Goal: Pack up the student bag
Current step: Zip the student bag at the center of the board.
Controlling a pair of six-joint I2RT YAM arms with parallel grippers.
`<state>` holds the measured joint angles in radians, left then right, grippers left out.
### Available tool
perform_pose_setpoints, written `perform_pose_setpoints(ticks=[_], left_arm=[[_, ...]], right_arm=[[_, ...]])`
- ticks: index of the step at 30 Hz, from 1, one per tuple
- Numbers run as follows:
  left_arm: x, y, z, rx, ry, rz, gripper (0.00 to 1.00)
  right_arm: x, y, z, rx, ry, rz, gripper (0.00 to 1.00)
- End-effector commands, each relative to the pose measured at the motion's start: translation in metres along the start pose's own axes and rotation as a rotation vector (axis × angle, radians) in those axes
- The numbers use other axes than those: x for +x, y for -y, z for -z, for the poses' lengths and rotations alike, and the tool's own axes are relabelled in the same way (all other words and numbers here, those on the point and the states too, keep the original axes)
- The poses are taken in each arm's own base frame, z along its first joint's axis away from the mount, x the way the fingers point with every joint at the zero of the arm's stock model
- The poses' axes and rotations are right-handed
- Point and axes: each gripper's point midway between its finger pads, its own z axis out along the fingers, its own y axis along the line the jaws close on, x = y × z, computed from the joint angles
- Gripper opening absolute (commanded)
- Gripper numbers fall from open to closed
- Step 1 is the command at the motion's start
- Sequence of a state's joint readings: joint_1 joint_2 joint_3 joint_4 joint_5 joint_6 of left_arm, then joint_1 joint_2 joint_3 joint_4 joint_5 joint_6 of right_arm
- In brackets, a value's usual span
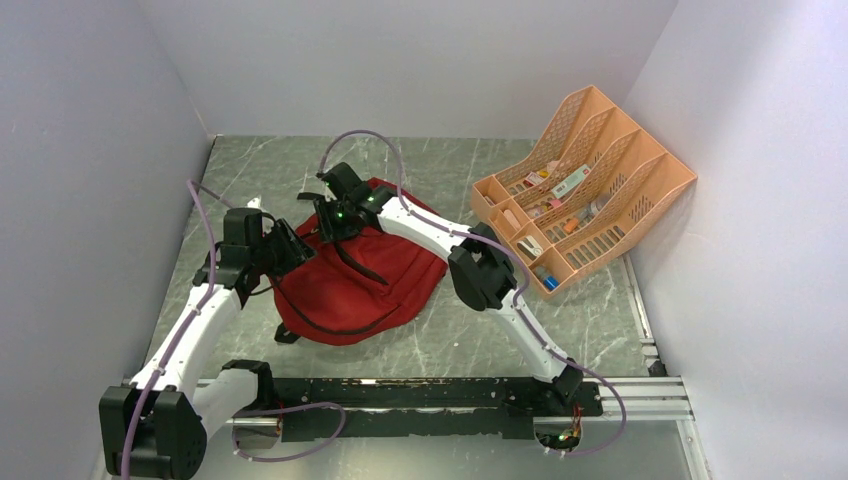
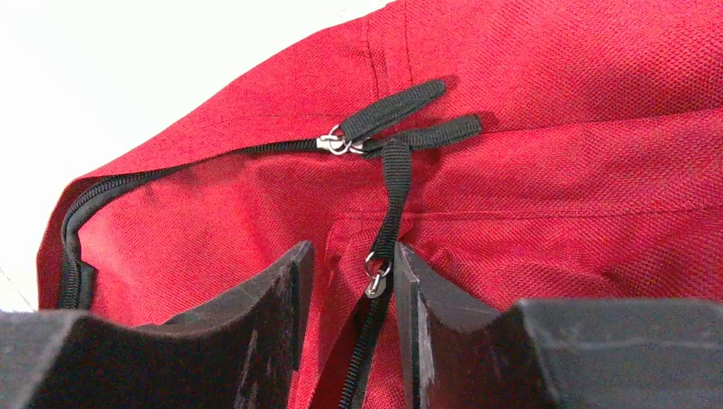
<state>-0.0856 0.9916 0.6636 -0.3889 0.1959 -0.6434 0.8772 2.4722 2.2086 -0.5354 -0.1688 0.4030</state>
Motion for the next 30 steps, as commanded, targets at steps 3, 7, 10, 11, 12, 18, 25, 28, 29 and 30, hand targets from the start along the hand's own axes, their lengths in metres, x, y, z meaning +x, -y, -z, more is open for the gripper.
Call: perform_pose_setpoints(ticks=[3,7,10,11,12,18,25,28,29,30], left_arm=[[0.003,0.001,0.003,0.021,-0.008,0.010,0.44],[0.002,0.002,0.004,0.022,-0.006,0.010,0.44],[0.002,0.001,0.004,0.018,-0.005,0.008,0.44],[0.002,0.001,0.004,0.019,-0.005,0.007,0.44],[0.003,0.001,0.004,0.019,-0.005,0.006,0.44],[0.003,-0.001,0.003,0.016,-0.002,0.013,0.44],[0.001,0.000,0.001,0.012,0.000,0.012,0.44],[0.001,-0.001,0.002,0.010,-0.001,0.010,0.44],[0.002,-0.001,0.002,0.008,-0.002,0.009,0.44],[0.002,-0.002,0.002,0.007,-0.002,0.010,0.44]], right_arm=[[-0.009,0.000,-0.008,-0.021,0.028,0.035,0.42],[-0.008,0.004,-0.010,-0.002,0.026,0.044,0.26],[-0.010,0.008,-0.007,0.022,0.038,0.057,0.13],[-0.012,0.008,-0.004,0.026,0.048,0.064,0.10],[-0.014,0.009,-0.001,0.030,0.057,0.072,0.07],[-0.033,-0.002,0.027,0.001,0.150,0.124,0.00],[-0.044,-0.013,0.051,-0.043,0.240,0.133,0.00],[-0.042,-0.010,0.046,-0.036,0.224,0.133,0.00],[-0.041,-0.009,0.043,-0.034,0.218,0.132,0.03],[-0.040,-0.008,0.041,-0.031,0.213,0.129,0.05]])
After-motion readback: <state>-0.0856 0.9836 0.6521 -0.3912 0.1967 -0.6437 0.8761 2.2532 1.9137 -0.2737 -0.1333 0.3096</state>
